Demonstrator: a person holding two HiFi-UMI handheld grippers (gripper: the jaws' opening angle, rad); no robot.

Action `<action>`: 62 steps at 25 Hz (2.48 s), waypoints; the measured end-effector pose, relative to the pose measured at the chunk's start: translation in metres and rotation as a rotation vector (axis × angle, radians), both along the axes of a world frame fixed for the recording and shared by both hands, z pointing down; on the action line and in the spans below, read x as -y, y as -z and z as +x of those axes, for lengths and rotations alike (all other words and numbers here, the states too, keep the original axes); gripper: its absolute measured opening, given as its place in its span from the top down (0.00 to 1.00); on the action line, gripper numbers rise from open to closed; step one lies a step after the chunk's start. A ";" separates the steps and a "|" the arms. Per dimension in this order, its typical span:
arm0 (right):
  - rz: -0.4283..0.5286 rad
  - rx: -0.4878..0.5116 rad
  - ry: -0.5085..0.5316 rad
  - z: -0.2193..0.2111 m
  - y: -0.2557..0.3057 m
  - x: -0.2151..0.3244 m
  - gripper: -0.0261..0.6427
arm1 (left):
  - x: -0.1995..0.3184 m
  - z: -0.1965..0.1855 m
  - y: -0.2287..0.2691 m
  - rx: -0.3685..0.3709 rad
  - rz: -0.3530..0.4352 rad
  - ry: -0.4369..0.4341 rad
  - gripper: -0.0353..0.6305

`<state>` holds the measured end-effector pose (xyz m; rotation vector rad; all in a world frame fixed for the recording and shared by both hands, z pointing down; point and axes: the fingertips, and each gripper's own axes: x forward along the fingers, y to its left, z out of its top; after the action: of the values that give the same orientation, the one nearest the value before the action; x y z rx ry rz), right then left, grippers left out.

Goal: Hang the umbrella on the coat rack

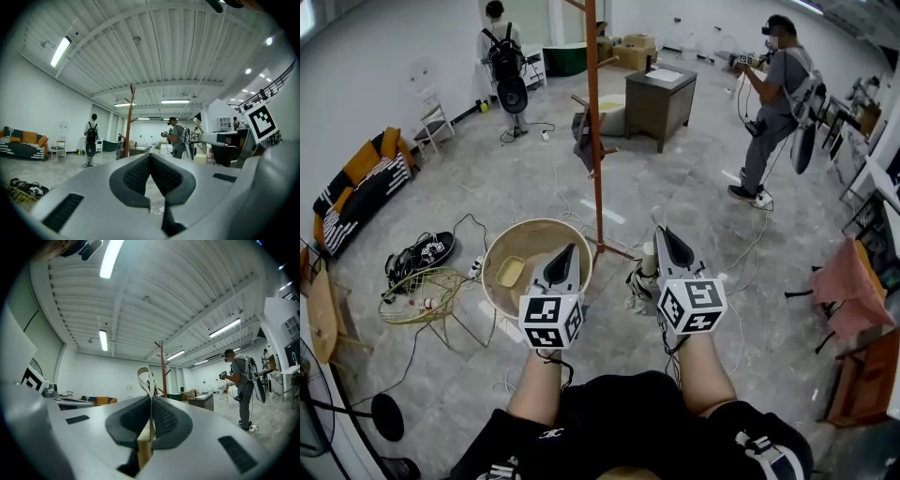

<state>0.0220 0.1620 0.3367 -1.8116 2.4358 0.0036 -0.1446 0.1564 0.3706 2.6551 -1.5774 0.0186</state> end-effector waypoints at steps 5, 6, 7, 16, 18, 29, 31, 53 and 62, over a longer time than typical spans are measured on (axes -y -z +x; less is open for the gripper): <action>-0.028 -0.004 -0.020 -0.017 -0.012 0.012 0.93 | 0.015 -0.009 -0.008 -0.002 -0.008 -0.053 0.92; -0.036 -0.008 -0.022 -0.020 -0.014 0.015 0.93 | 0.018 -0.010 -0.009 -0.004 -0.009 -0.058 0.92; -0.040 -0.009 -0.024 -0.022 -0.017 0.018 0.93 | 0.021 -0.011 -0.010 -0.006 -0.010 -0.062 0.92; -0.033 -0.007 -0.001 -0.032 -0.021 0.069 0.93 | 0.065 -0.024 -0.025 0.002 -0.024 -0.037 0.92; -0.032 0.001 0.009 -0.034 -0.022 0.087 0.93 | 0.080 -0.028 -0.025 0.011 -0.022 -0.024 0.92; 0.011 -0.030 0.106 -0.015 -0.008 0.234 0.93 | 0.230 0.003 -0.012 0.023 0.012 0.034 0.92; 0.019 -0.037 0.139 -0.011 -0.002 0.264 0.93 | 0.259 0.015 -0.004 0.026 0.024 0.046 0.92; -0.134 -0.016 0.301 0.102 -0.057 0.514 0.93 | 0.484 0.135 -0.017 0.074 -0.068 0.170 0.92; -0.254 -0.046 0.335 0.090 -0.128 0.573 0.93 | 0.525 0.113 -0.042 0.081 -0.118 0.202 0.92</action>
<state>0.1121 -0.4106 0.4645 -1.4714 2.8526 -0.3066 -0.0318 -0.3688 0.4127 2.4248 -1.8017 0.2064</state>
